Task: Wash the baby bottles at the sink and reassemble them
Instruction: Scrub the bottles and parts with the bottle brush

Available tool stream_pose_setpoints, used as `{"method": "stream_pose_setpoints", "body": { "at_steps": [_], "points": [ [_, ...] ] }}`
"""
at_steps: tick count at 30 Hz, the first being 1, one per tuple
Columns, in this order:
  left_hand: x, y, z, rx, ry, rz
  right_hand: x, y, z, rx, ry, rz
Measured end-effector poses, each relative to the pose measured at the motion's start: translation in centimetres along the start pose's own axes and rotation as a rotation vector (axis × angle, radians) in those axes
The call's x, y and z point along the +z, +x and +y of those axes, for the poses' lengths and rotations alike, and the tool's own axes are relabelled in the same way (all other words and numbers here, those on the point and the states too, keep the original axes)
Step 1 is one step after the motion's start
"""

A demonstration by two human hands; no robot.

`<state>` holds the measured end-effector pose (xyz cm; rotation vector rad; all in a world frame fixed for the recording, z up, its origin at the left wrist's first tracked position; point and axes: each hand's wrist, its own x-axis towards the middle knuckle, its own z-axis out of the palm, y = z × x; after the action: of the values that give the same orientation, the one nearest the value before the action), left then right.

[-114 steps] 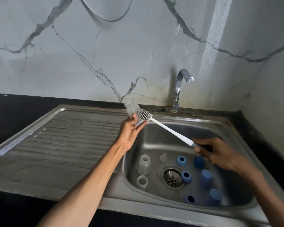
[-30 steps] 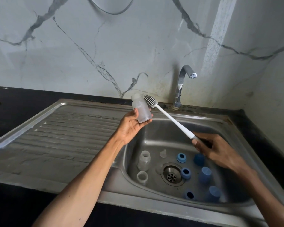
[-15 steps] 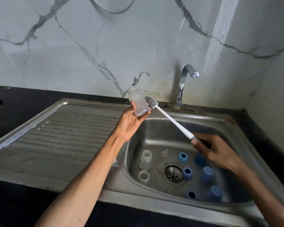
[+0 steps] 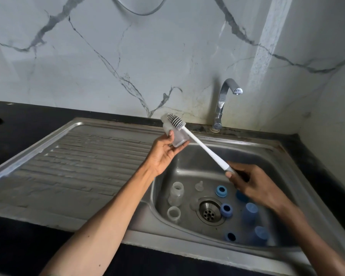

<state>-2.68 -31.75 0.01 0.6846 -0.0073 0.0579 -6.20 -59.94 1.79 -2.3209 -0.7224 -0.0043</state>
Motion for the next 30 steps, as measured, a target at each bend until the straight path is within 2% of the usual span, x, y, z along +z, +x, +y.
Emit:
{"method": "stream_pose_setpoints", "body": {
  "at_steps": [2,7,13,17,23,28,30],
  "points": [
    [0.2,0.3,-0.2,0.011,-0.002,-0.023,-0.1,0.0,-0.2,-0.003,0.022,0.004],
    [-1.7,0.9,2.0,0.083,-0.097,0.001,-2.4,-0.6,0.6,0.003,-0.054,-0.153],
    [-1.0,0.5,1.3,0.062,-0.078,-0.027,-2.0,-0.4,1.1,0.004,0.014,-0.144],
    [-1.2,0.4,1.8,0.082,-0.07,-0.077,-2.1,-0.3,1.5,0.051,0.021,-0.083],
    [-0.4,0.7,0.3,0.019,0.08,-0.153,-1.4,0.1,1.7,0.051,0.059,-0.042],
    [-1.6,1.1,1.6,0.072,-0.073,-0.063,-2.4,-0.4,2.1,0.039,0.047,-0.13],
    [-1.9,0.9,1.7,0.07,-0.052,-0.062,-2.5,-0.5,2.1,0.037,0.031,-0.137]
  ]
}}
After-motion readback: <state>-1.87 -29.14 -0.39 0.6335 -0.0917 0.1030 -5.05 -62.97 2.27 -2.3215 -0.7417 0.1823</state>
